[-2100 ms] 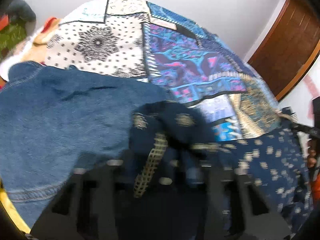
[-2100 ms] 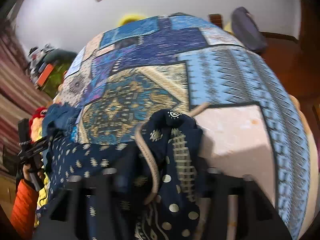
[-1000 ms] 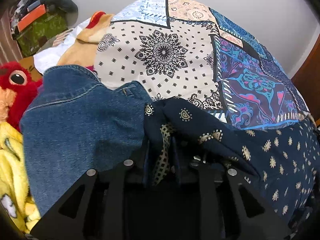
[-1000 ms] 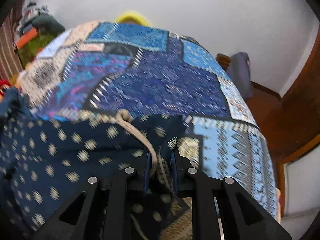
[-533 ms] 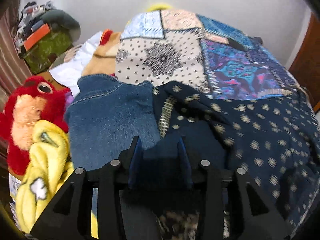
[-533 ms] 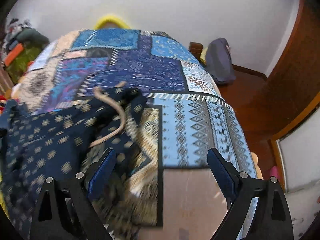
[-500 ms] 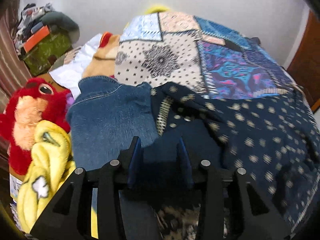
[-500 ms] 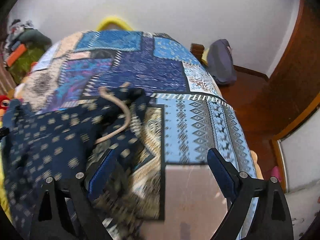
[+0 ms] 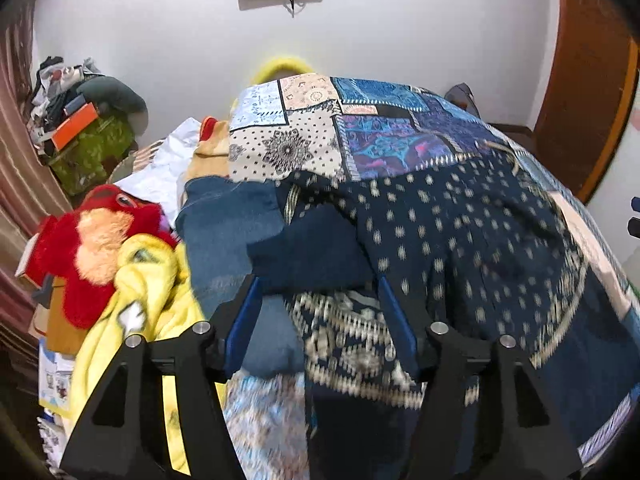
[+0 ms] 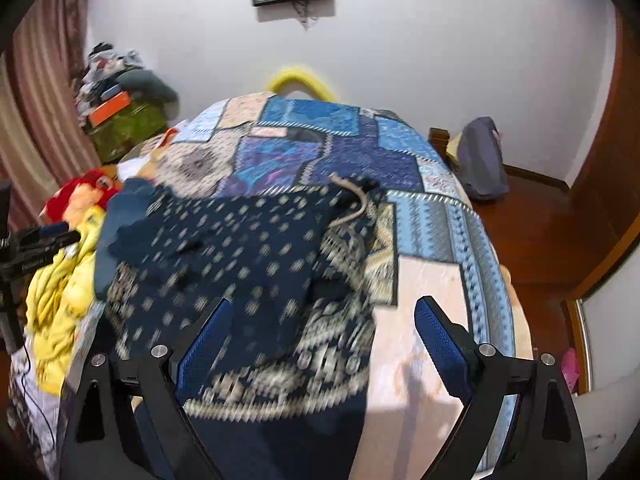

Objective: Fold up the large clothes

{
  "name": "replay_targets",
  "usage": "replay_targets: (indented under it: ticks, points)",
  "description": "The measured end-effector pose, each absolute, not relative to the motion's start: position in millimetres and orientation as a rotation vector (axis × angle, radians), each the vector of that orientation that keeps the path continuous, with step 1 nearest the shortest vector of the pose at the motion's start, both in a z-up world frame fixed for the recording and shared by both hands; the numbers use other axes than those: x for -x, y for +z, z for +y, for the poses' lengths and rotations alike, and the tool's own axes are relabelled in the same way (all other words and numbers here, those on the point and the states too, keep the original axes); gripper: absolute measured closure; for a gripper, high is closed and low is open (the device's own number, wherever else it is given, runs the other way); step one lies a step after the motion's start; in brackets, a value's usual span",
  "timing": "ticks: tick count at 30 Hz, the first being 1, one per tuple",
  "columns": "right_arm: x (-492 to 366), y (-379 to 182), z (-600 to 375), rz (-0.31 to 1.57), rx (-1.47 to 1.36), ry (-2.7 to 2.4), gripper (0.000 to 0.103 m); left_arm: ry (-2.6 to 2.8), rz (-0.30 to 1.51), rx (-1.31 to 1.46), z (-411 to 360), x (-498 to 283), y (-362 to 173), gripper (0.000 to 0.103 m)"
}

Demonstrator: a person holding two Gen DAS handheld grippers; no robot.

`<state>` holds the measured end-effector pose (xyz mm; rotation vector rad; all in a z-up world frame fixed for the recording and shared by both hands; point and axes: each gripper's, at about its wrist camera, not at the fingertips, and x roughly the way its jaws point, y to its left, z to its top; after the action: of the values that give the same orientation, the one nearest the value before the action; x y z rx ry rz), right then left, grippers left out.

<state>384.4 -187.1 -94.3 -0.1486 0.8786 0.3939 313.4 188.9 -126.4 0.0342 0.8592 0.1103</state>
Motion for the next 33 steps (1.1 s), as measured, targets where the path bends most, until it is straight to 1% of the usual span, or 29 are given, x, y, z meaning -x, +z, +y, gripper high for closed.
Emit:
replay_targets:
  ticks: [4,10,17,21,23,24,26,27,29,30,31,32,33]
  points:
    - [-339.7,-104.5,-189.9,0.89,0.215,0.407,0.011,0.094,0.89,-0.025,186.4,-278.9,-139.0,0.036]
    - [-290.6,-136.4,-204.4,0.967,0.225,0.429,0.011,0.065,0.996,0.058,189.3,-233.3,-180.3,0.036]
    - [-262.2,-174.6,-235.5,1.113,0.089,0.415,0.011,-0.001,1.151,0.255,193.2,-191.5,-238.8,0.036]
    - [-252.0,-185.7,-249.0,1.15,0.007,0.426,0.012,-0.053,1.217,0.33,183.7,-171.9,-265.3,0.036]
    - [-247.5,-188.7,-252.5,1.159,-0.04,0.454,0.014,-0.071,1.226,0.378,182.7,-166.4,-273.0,0.036]
    - [-245.7,-188.7,-251.1,1.155,-0.034,0.465,0.016,-0.076,1.231,0.414,182.3,-163.8,-278.5,0.036]
    - [-242.1,-189.0,-245.6,1.135,-0.007,0.49,0.028,-0.067,1.219,0.446,181.4,-160.1,-284.2,0.036]
    - [-242.2,-189.0,-244.8,1.133,-0.017,0.495,0.032,-0.061,1.202,0.459,179.7,-157.8,-284.6,0.036]
    - [-242.7,-189.1,-242.2,1.128,-0.039,0.512,0.048,-0.093,1.19,0.491,176.3,-156.5,-284.2,0.052]
    - [-243.4,-188.4,-239.5,1.124,-0.04,0.525,0.053,-0.12,1.195,0.505,172.8,-157.3,-283.9,0.064]
    - [-244.6,-186.6,-237.6,1.121,-0.044,0.534,0.064,-0.13,1.201,0.493,169.8,-158.8,-282.9,0.083]
    - [-246.0,-184.8,-236.5,1.119,-0.057,0.546,0.078,-0.138,1.204,0.469,167.1,-161.1,-280.0,0.092]
    - [-248.9,-183.3,-234.9,1.125,-0.08,0.572,0.084,-0.136,1.193,0.443,164.1,-163.3,-275.3,0.093]
